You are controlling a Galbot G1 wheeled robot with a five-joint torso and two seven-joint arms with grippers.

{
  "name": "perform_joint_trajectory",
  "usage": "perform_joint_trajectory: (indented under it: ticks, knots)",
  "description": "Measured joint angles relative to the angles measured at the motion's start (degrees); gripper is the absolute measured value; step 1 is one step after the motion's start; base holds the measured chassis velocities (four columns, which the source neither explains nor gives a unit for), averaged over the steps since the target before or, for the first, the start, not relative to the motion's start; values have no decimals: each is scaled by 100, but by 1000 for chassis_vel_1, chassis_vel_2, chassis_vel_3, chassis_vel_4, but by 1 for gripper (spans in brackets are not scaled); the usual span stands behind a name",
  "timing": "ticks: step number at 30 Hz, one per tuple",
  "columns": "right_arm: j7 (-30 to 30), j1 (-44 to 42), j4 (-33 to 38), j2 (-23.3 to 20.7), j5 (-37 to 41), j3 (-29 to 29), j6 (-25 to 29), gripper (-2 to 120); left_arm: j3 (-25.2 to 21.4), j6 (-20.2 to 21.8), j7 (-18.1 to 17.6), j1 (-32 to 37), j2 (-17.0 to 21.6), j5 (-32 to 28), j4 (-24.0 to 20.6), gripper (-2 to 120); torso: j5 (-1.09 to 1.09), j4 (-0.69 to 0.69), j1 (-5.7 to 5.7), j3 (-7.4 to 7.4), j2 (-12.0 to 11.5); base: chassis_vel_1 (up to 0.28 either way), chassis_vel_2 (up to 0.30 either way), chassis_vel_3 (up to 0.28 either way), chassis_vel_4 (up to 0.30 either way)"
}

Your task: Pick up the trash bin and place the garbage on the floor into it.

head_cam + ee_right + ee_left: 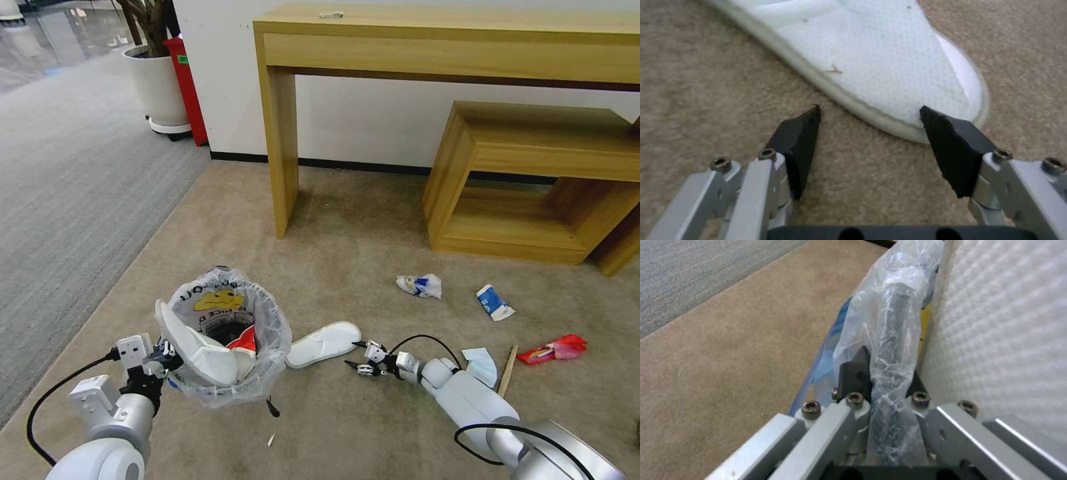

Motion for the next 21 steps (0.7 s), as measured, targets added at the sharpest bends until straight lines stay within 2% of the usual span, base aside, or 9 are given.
perform_joint_trajectory:
  ticks: [21]
  knots:
    - [614,115,-68,105,-343,107,-177,60,25,-14,0,-70,18,-56,84,3,-1,-1,0,1,0,0,0,0,0]
